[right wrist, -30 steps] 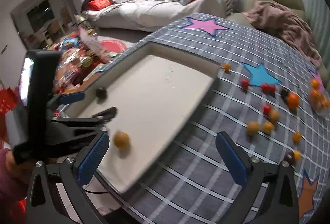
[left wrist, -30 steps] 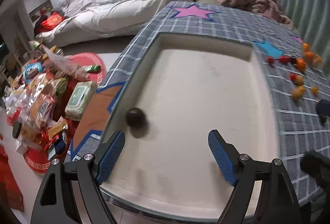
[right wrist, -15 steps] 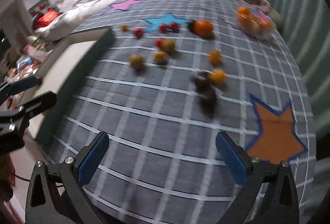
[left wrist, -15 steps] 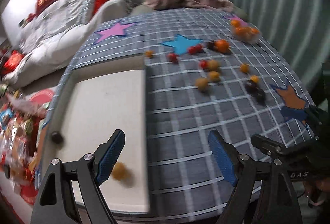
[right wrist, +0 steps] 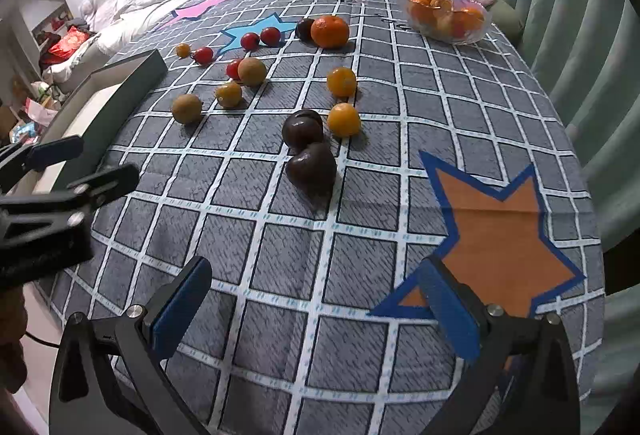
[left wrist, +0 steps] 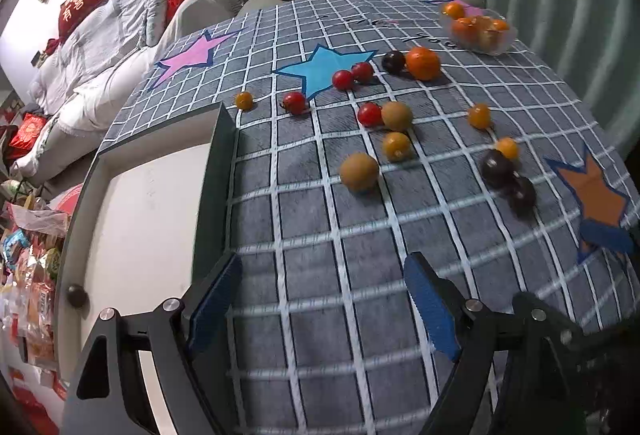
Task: Organize fruits
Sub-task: 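Move both open tools back over the remaining fruits, then grasp a brownish-yellow fruit with the left tool while the right tool grasps a dark plum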
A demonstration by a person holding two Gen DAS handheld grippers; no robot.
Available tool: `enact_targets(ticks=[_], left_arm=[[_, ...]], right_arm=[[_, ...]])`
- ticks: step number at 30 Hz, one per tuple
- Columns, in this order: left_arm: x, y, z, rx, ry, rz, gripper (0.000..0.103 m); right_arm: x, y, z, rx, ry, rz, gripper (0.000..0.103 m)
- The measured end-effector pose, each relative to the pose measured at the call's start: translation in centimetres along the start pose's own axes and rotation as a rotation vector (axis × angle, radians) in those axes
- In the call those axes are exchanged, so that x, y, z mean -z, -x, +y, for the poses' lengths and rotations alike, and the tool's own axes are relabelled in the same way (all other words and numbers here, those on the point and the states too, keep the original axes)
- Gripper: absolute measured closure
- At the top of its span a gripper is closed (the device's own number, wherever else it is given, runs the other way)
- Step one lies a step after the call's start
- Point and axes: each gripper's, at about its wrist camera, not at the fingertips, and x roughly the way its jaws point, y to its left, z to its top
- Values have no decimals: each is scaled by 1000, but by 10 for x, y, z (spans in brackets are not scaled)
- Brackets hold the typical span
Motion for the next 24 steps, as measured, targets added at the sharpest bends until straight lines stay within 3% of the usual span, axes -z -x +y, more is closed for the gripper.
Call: enact_targets(ticks=[13,17,22,24], left_arm=[[-36,-49,-6,-1,62,13,19],[-39,-51,-6,7,72,6,19],[-41,-50,-9,47,89,8,40],[-41,-48,-13,54,78,5,50]], right_arm=[[-31,-22,5,29,47,-52,1],[-35,-21,8,24,64,-66,16],[-38,-18,9,9,68,-78,37],[-39,-17,10,-13,72,-79,54]])
